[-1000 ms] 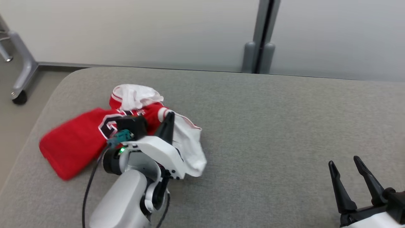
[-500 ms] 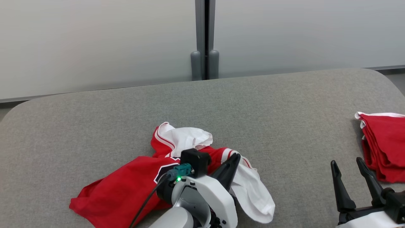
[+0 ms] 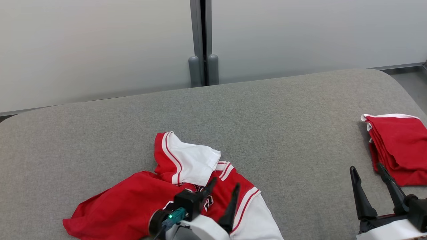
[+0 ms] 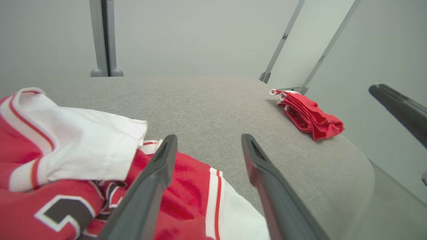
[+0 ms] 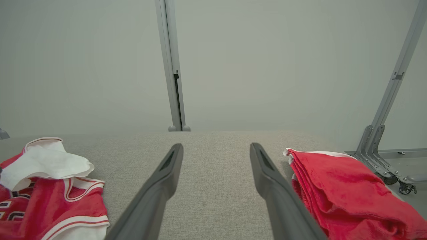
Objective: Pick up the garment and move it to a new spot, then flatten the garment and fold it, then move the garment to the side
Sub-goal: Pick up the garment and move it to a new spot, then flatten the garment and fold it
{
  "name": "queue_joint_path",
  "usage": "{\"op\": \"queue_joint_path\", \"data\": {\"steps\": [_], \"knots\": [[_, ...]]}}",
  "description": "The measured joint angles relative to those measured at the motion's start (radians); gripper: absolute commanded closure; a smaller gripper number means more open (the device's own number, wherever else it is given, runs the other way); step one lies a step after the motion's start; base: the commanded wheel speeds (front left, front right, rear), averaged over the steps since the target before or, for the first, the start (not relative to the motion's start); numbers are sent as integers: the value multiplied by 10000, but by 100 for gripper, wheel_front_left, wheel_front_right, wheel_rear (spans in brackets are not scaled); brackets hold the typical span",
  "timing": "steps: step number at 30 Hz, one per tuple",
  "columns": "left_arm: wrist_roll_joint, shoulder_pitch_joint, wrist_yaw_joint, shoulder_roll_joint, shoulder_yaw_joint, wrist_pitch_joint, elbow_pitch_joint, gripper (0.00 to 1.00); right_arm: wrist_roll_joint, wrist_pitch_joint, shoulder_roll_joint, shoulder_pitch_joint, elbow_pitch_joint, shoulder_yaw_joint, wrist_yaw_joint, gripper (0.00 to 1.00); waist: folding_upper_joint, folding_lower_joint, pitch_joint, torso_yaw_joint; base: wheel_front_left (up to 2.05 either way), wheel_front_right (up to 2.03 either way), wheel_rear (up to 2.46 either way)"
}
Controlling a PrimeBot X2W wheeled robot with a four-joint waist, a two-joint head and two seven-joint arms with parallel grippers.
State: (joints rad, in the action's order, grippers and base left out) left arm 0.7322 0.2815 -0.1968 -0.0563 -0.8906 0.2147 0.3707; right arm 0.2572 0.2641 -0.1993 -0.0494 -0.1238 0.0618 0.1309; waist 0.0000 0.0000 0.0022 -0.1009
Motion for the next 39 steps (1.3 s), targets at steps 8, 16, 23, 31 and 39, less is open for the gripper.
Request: {"op": "queue_joint_path", "data": {"steps": [8,16,23,31,39], "knots": [[-1432,-1216,-1016,-698,1935,472,-1310,0,-107,0,29,-194,142,-449,0,0,0,0,-160,269,0,0,0],[-2725,-3544,-1106,-800,3912,485,-2332,0,-284,0,433,-730,105,-886,0,0,0,0,-489,909,0,0,0],[-3335,-4236,-667,-729,4757,485,-2351,0,-374,0,748,-804,67,-926,0,0,0,0,-719,1271,0,0,0],[-3703,-4421,-288,-545,5375,485,-2222,0,-399,0,888,-879,6,-876,0,0,0,0,-859,1599,0,0,0],[-3904,-4507,35,-351,5649,487,-1952,0,-431,0,884,-873,-12,-780,0,0,0,0,-833,1620,0,0,0]]}}
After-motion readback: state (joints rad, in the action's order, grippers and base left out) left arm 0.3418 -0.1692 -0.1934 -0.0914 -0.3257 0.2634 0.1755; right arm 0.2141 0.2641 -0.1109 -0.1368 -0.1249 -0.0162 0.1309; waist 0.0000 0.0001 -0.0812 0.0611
